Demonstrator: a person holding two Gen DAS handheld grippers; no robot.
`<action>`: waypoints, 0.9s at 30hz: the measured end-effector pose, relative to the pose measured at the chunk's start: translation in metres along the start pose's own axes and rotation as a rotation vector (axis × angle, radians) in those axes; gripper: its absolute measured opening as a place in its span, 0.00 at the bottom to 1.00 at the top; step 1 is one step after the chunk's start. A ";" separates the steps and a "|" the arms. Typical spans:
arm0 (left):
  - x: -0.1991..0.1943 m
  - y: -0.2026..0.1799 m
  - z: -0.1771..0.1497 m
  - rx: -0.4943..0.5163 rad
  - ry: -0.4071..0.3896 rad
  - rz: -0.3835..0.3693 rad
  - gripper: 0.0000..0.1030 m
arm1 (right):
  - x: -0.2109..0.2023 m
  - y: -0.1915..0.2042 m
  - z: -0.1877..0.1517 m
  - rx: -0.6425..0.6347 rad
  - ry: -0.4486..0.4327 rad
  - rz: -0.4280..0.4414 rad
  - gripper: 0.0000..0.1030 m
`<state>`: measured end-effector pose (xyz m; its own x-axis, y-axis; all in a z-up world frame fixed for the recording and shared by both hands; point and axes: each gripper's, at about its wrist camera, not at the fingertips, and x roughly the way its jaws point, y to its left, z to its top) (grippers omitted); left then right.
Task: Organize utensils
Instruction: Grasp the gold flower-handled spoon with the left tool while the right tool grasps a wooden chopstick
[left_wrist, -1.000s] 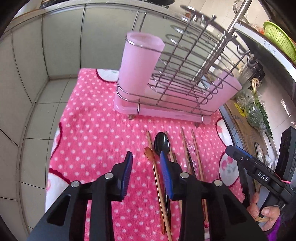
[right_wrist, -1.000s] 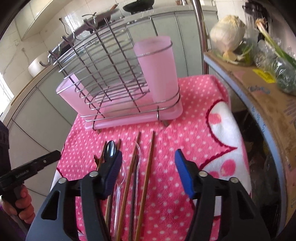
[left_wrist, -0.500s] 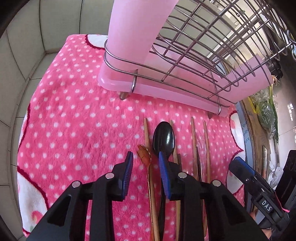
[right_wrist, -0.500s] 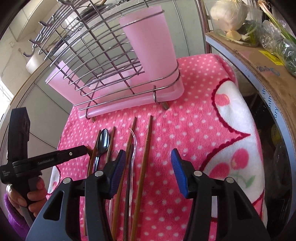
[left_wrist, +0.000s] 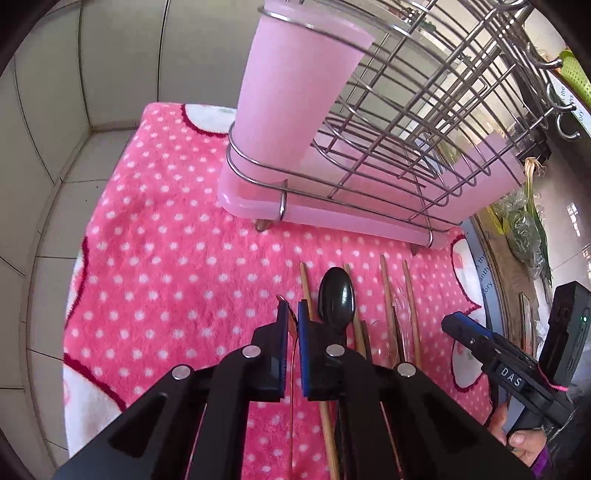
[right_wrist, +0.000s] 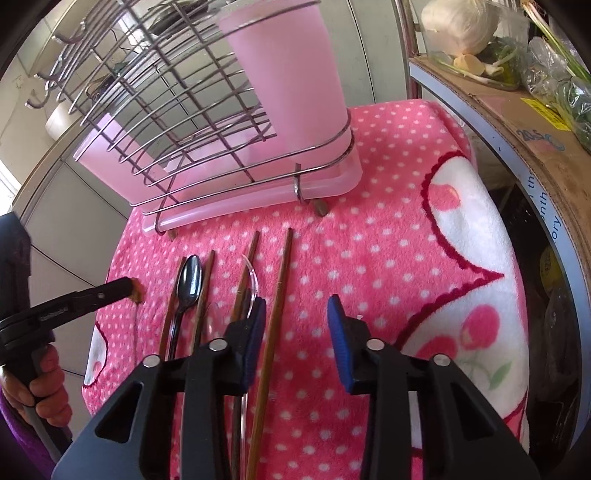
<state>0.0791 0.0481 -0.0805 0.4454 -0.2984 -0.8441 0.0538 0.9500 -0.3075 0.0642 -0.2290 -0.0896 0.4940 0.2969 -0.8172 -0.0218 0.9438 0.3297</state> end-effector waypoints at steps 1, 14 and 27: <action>-0.004 0.001 0.001 0.009 -0.006 0.015 0.03 | 0.002 0.000 0.002 0.001 0.003 0.000 0.31; 0.037 0.013 0.002 0.054 0.076 0.140 0.05 | 0.048 0.031 0.019 -0.118 0.078 -0.155 0.23; 0.054 -0.009 0.005 0.156 0.101 0.244 0.14 | 0.059 0.055 0.026 -0.158 0.038 -0.216 0.09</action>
<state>0.1066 0.0239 -0.1209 0.3712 -0.0595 -0.9267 0.0962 0.9950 -0.0253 0.1143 -0.1630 -0.1069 0.4693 0.0887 -0.8786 -0.0561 0.9959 0.0706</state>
